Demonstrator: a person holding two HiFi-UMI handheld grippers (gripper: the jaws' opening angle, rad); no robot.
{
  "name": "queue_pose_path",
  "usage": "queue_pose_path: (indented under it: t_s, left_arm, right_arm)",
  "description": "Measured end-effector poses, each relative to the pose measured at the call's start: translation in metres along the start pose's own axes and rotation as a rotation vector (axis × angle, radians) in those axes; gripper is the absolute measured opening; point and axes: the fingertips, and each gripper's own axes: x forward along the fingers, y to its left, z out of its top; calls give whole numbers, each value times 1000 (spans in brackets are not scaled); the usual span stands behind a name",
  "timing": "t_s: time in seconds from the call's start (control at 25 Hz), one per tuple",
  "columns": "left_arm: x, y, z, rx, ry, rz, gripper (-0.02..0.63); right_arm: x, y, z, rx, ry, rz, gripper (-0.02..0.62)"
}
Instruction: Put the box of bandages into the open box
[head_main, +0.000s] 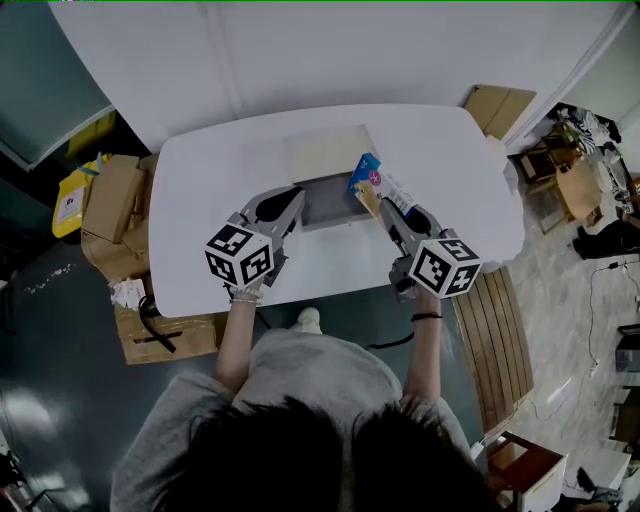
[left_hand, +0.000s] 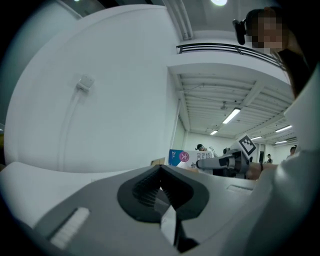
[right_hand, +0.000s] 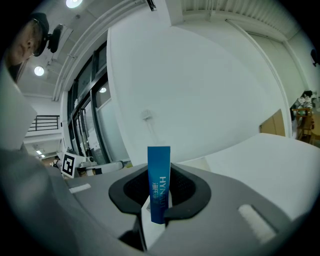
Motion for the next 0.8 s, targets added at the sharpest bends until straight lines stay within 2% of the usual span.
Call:
queue_pose_path:
  t_s: [0.24,0.48,0.8]
  left_arm:
    - [15,22,-3,-10,26,-13,-5]
    - [21,35,-25,-44,69,-8,-5]
    - [30,50,-37,-75,100,29,-5]
  right_arm:
    - [25,-11,0,17,24,-2,85]
    - [44,-19,-12,32,56,7,84]
    - [71,-28,-18,57,129,72,84]
